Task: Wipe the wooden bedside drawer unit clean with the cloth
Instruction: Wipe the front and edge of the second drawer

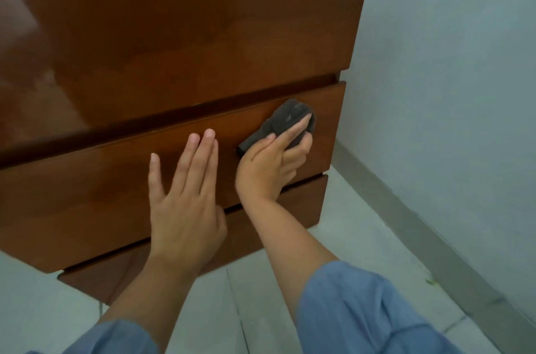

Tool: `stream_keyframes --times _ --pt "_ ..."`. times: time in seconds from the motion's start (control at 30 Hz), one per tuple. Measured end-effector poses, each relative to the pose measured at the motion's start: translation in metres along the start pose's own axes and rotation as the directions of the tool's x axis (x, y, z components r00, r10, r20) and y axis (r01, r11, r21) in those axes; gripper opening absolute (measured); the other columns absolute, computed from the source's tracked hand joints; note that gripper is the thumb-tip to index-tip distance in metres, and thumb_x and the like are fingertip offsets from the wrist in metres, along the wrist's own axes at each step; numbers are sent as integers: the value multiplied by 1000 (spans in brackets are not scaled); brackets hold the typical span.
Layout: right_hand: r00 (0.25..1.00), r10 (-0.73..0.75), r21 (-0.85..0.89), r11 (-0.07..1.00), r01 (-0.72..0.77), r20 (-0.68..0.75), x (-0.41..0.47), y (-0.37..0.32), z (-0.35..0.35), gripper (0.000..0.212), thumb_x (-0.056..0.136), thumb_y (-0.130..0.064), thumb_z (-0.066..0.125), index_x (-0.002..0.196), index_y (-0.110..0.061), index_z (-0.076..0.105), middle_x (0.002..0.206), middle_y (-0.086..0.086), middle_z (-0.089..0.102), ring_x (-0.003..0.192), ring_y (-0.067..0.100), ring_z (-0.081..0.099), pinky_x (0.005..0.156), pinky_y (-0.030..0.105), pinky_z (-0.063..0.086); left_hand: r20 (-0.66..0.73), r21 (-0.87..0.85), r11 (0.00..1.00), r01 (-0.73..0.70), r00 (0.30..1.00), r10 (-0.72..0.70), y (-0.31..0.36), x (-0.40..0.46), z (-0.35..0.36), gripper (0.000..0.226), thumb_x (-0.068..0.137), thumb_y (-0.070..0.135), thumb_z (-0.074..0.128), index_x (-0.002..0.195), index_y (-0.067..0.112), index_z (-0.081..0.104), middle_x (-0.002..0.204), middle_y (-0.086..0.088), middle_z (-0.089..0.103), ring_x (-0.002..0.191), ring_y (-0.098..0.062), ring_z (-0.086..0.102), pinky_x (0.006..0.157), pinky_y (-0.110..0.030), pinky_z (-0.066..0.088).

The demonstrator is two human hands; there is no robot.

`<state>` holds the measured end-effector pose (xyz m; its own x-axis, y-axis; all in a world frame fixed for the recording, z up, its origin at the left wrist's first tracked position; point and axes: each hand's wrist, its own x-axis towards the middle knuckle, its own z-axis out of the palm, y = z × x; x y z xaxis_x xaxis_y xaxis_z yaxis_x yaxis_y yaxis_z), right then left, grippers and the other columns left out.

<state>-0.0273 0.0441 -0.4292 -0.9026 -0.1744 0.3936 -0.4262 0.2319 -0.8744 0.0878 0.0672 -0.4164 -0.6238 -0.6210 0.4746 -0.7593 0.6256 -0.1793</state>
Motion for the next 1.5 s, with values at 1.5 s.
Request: stream_keyframes --times 1.5 --pt "944 -327 145 937 317 51 94 59 -74 60 77 5 44 133 -18 45 123 5 47 110 15 41 94 23 37 45 57 997 -42 998 39 -1 -5 3 89 72 28 60 149 8 18 159 -6 11 146 -22 11 113 -62 7"
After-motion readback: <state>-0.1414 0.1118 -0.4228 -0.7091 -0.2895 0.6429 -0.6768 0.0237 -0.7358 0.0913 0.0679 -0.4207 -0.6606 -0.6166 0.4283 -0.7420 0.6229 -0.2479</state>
